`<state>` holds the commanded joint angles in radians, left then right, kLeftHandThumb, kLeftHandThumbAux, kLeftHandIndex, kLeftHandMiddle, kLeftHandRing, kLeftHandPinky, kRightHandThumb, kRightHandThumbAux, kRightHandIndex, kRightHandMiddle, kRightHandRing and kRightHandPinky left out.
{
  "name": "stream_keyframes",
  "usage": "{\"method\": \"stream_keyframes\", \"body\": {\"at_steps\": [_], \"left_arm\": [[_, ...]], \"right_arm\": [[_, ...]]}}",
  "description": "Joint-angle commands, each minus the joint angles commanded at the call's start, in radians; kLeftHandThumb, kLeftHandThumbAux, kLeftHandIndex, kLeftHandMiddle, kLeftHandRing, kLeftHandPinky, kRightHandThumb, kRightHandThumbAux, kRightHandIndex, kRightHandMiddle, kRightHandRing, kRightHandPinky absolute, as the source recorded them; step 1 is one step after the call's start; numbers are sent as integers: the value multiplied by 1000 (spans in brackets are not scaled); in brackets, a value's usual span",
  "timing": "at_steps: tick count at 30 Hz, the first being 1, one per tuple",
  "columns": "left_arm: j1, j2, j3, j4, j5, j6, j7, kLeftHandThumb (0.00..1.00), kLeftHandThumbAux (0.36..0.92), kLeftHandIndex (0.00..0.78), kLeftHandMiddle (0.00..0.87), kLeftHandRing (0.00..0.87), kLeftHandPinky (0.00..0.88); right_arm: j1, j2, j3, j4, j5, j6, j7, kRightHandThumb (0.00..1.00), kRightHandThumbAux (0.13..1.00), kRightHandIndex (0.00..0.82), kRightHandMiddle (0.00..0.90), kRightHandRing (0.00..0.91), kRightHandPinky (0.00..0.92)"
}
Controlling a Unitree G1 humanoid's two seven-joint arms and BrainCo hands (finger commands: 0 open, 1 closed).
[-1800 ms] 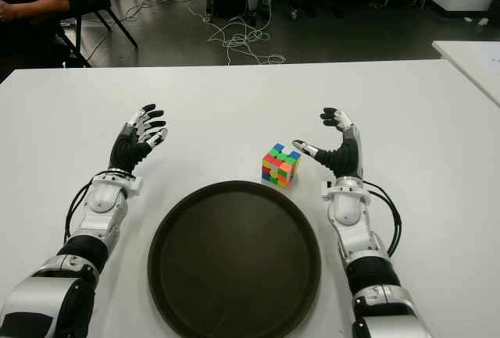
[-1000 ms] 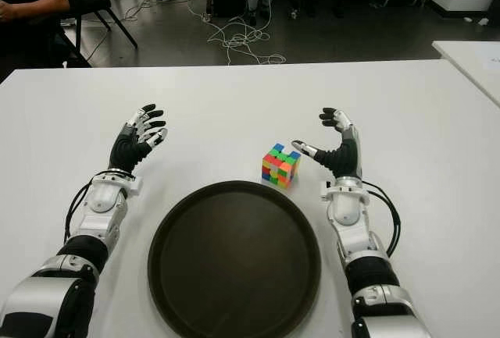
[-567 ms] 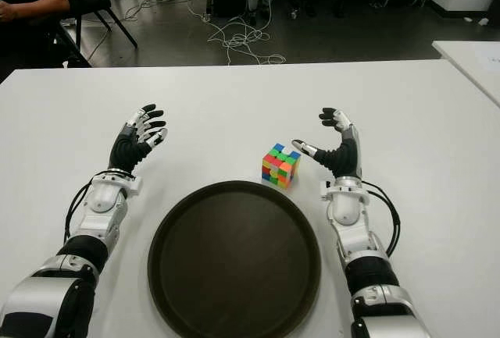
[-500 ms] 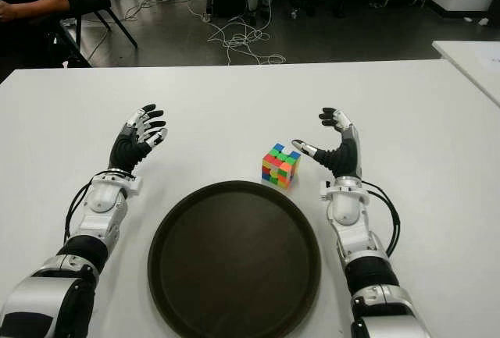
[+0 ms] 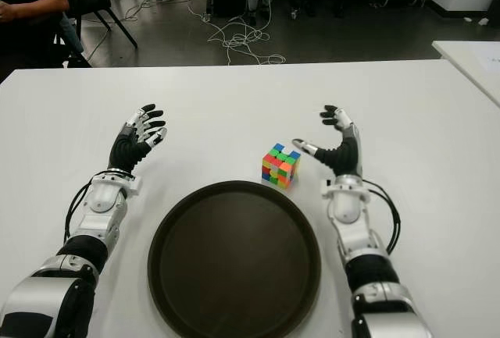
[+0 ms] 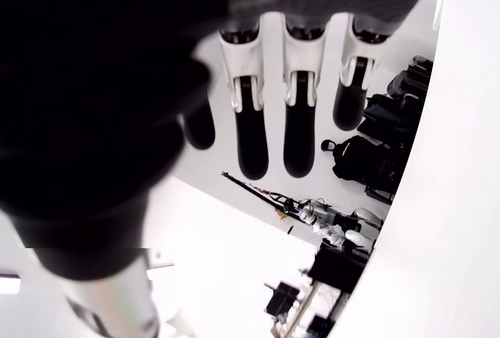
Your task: Pick up the Rubik's Cube and put it in the plate
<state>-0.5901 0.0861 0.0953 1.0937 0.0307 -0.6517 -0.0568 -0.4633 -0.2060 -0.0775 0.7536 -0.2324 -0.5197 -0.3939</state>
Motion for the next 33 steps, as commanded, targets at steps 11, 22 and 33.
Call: {"method": "stream_keyframes", "body": {"at_steps": [11, 22, 33], "left_arm": [[-2, 1, 2, 4, -1, 2, 2, 253, 707, 144, 198, 208, 209], [-8, 5, 2, 9, 1, 11, 2, 258, 702, 144, 200, 211, 218], [-2, 7, 0, -3, 3, 8, 2, 254, 715, 140, 205, 214, 213]], "right_arm": [[-36, -39, 4, -112, -66, -18, -60, 1, 843, 280, 322, 288, 217], [-190, -77, 48, -172, -287, -61, -302, 0, 830, 262, 271, 230, 152], [-207, -168, 209, -28, -446, -160, -360, 31, 908, 230, 289, 294, 326]]}}
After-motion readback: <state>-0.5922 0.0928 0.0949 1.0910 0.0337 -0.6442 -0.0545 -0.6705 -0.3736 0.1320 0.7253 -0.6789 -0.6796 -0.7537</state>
